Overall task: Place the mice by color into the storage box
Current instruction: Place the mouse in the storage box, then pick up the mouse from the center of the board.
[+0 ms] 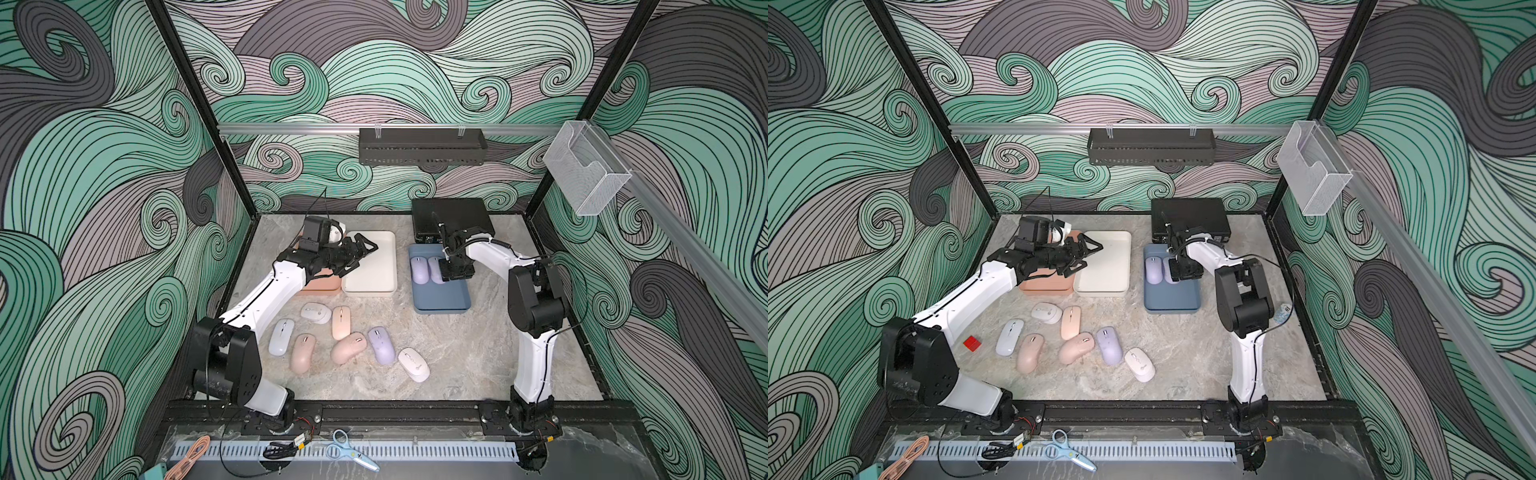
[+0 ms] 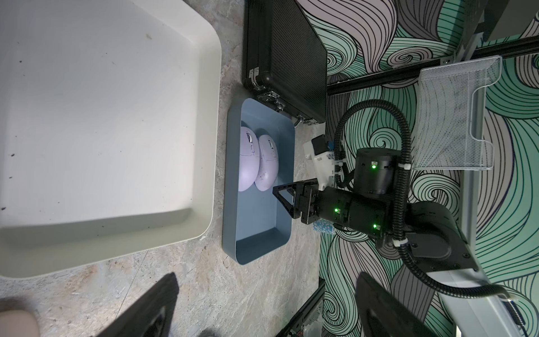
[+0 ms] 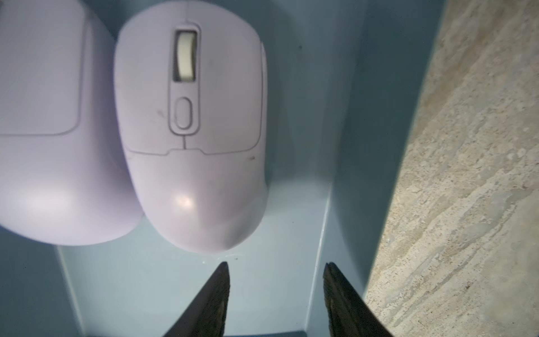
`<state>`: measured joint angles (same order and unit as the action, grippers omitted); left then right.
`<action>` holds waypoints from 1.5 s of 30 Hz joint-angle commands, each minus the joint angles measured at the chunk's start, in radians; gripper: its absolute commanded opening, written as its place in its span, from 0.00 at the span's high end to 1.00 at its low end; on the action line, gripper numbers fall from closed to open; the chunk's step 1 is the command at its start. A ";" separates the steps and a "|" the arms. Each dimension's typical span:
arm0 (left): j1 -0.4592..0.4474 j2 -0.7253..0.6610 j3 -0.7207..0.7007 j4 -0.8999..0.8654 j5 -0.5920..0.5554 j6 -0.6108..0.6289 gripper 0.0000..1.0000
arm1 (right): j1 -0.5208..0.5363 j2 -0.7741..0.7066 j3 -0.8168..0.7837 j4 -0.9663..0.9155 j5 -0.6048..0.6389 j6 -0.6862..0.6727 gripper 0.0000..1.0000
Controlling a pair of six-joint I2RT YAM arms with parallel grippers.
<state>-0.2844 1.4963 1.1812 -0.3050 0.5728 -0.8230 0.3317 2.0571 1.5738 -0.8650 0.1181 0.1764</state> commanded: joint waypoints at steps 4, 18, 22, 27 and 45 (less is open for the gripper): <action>0.003 0.006 0.017 -0.003 0.019 0.008 0.07 | -0.003 -0.023 -0.013 0.046 0.021 0.015 0.47; 0.003 0.002 0.021 -0.008 0.027 0.009 0.07 | 0.004 0.000 0.023 0.012 0.045 0.027 0.47; 0.005 0.002 0.023 -0.009 0.027 0.010 0.07 | 0.008 -0.068 0.007 -0.008 0.077 0.032 0.47; 0.018 0.002 0.026 -0.031 -0.003 0.021 0.07 | 0.052 -0.225 -0.073 -0.008 0.088 0.035 0.46; 0.251 -0.105 0.017 -0.126 -0.203 -0.013 0.05 | 0.513 -0.556 -0.287 -0.057 0.212 0.266 0.41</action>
<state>-0.0566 1.4151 1.1839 -0.4107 0.3969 -0.8097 0.8089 1.5021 1.2568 -0.8879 0.2886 0.3679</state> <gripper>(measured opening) 0.954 0.589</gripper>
